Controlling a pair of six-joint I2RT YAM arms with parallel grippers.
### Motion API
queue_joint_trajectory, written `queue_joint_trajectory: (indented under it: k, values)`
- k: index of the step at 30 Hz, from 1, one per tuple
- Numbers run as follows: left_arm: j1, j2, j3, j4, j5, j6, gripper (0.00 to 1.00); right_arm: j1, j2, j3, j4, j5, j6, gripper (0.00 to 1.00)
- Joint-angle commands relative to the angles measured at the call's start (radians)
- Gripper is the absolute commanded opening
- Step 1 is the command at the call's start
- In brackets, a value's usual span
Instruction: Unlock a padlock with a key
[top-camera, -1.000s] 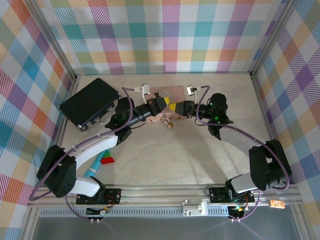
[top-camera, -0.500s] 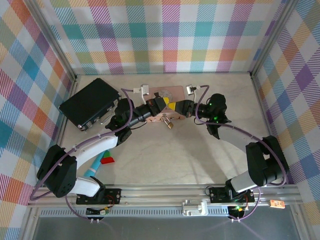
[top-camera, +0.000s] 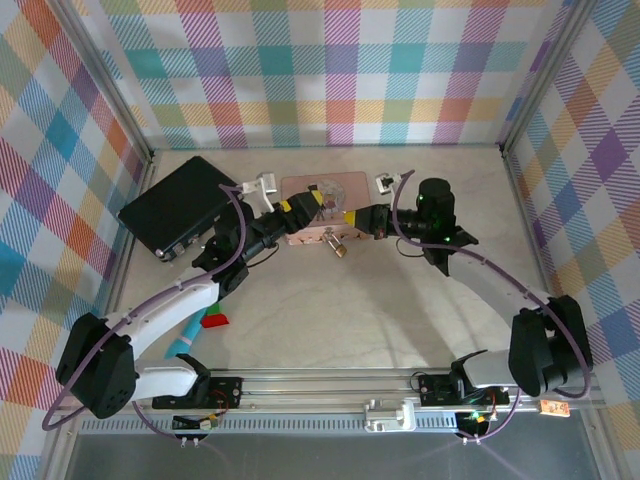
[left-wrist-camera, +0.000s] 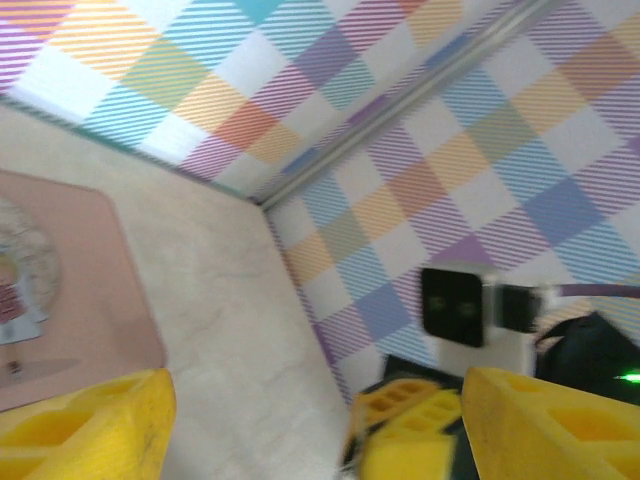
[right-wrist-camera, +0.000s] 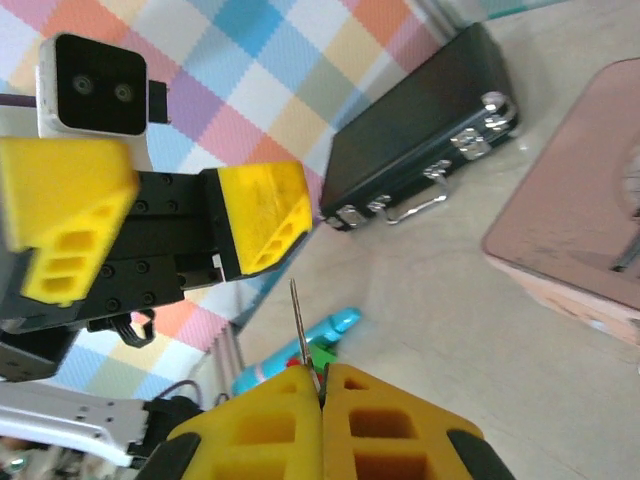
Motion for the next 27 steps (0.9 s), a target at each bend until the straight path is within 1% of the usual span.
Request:
queue_joint_trajectory:
  k: [1, 3, 6, 9, 13, 16, 20, 22, 24, 27]
  values:
    - [-0.010, 0.045, -0.004, -0.126, -0.069, 0.024, 0.74, -0.007, -0.019, 0.076, -0.395, 0.165, -0.230, 0.00]
    - [-0.040, 0.079, -0.005, -0.174, -0.135, 0.026, 0.73, -0.008, -0.016, 0.100, -0.508, 0.265, -0.274, 0.00]
    - [-0.102, 0.149, 0.012, -0.243, -0.254, 0.022, 0.73, -0.007, -0.011, 0.112, -0.616, 0.382, -0.309, 0.00]
    - [-0.146, 0.237, 0.044, -0.299, -0.340, -0.015, 0.72, -0.007, -0.005, 0.118, -0.689, 0.486, -0.322, 0.00]
    - [-0.211, 0.373, 0.106, -0.324, -0.449, -0.020, 0.73, -0.008, -0.021, 0.102, -0.720, 0.581, -0.315, 0.00]
    - [-0.249, 0.468, 0.160, -0.322, -0.517, -0.033, 0.73, -0.011, -0.040, 0.085, -0.718, 0.614, -0.312, 0.00]
    - [-0.284, 0.588, 0.238, -0.345, -0.625, -0.065, 0.72, -0.023, -0.063, 0.055, -0.695, 0.612, -0.309, 0.00]
    - [-0.299, 0.636, 0.270, -0.356, -0.677, -0.082, 0.70, -0.029, -0.075, 0.046, -0.683, 0.607, -0.309, 0.00]
    - [-0.303, 0.675, 0.289, -0.346, -0.698, -0.096, 0.66, -0.036, -0.087, 0.039, -0.674, 0.600, -0.312, 0.00]
    - [-0.303, 0.724, 0.319, -0.333, -0.725, -0.116, 0.63, -0.046, -0.101, 0.029, -0.663, 0.589, -0.322, 0.00]
